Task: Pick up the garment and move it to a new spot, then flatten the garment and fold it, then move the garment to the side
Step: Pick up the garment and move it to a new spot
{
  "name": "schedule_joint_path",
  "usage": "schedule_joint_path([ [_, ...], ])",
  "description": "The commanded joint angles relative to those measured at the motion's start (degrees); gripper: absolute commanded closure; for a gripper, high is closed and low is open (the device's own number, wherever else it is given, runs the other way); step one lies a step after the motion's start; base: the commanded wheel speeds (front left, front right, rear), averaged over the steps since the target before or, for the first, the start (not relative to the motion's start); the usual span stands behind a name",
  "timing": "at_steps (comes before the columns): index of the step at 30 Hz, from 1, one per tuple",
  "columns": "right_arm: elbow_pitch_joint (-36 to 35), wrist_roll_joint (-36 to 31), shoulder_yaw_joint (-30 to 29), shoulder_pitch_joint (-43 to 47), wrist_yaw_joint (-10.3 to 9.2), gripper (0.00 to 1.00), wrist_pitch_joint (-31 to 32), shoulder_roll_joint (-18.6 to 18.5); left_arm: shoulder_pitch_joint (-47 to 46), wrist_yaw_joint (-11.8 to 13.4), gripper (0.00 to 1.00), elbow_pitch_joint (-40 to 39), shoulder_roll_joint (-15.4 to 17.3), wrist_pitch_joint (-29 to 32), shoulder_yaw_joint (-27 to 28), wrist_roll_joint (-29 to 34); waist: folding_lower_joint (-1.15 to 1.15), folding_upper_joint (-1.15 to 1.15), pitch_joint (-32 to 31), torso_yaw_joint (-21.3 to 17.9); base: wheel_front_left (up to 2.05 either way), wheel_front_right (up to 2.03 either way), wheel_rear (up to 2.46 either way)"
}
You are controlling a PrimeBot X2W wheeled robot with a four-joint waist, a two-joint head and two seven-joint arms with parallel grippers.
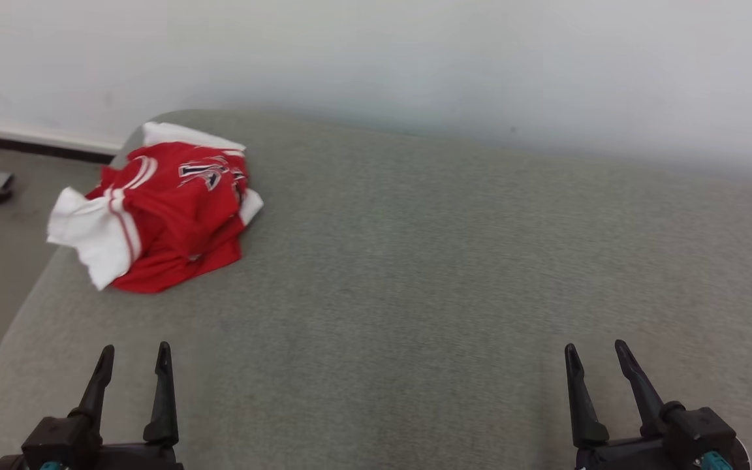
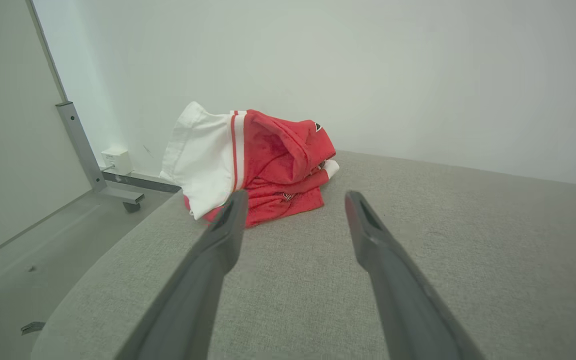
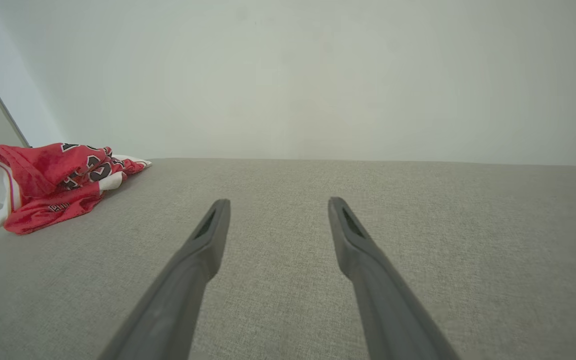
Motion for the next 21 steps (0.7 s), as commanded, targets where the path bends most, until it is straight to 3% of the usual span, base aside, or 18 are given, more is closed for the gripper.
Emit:
schedule_joint_path([
  [1,0.2,-0.6,0.0,-0.8,-0.12,0.00,0.0,-0.1,-0.7,0.1,0.00,0.1,-0.2,-0.1,0.1,-0.6,0.00,0.00,1.7,6.1,0.00,0.00,0.00],
  [12,1.1,-1.5,0.8,-2.3,-0.12,0.00,0.5,-0.1,-0.8,0.2,0.00,0.3,-0.8,-0.1,1.5,-1.0,0.00,0.00,2.6,15.1,0.00,0.00,0.00],
  [21,2.0,-1.9,2.6,-4.3,-0.12,0.00,1.2,-0.2,0.9,0.9,0.00,-1.8,-1.4,-0.1,4.6,-1.3,0.00,0.00,3.0,15.6,0.00,0.00,0.00],
])
